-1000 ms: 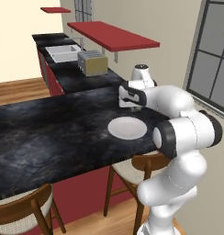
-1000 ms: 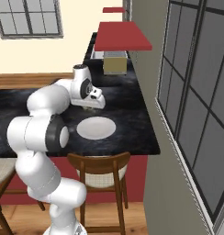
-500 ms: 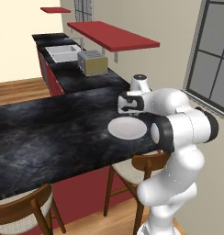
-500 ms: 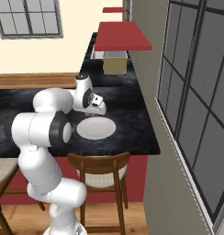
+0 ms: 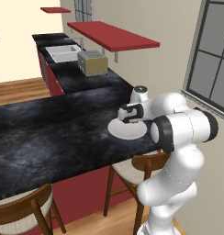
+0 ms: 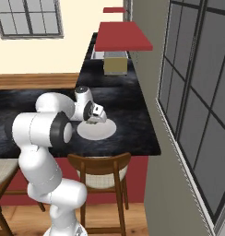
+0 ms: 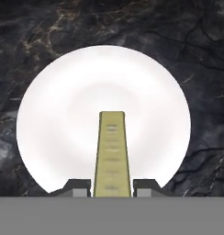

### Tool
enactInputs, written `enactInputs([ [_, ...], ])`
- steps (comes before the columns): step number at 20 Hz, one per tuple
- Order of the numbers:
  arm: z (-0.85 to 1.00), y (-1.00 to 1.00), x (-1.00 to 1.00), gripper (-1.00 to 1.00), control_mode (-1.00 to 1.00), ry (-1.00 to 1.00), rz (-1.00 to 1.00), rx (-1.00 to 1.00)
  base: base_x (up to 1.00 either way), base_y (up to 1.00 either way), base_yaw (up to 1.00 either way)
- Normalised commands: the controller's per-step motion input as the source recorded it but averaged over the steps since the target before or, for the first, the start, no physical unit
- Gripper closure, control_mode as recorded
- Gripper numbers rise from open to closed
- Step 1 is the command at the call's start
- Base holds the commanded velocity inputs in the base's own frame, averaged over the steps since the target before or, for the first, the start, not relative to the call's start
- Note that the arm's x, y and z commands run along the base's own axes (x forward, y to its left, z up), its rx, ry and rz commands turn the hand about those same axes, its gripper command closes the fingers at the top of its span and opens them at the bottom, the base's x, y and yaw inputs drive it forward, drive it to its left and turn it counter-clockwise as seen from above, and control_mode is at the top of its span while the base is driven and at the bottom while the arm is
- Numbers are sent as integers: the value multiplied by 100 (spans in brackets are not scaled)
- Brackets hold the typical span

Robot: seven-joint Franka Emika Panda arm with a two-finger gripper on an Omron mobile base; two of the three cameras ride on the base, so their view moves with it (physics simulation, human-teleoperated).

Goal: Retrieve the butter from the fridge and place it on a plate on the dining table. Then retrieve the butter knife by the fridge and place it near the plate.

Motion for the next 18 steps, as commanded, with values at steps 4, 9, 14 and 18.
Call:
enactInputs([
  [4,-21,0,2,100,-100,0,0,0,0,0,0],
  [9,-9,0,15,100,-100,0,0,0,0,0,0],
  [14,-11,0,25,100,-100,0,0,0,0,0,0],
  [18,-11,0,22,100,-100,5,0,0,0,0,0],
])
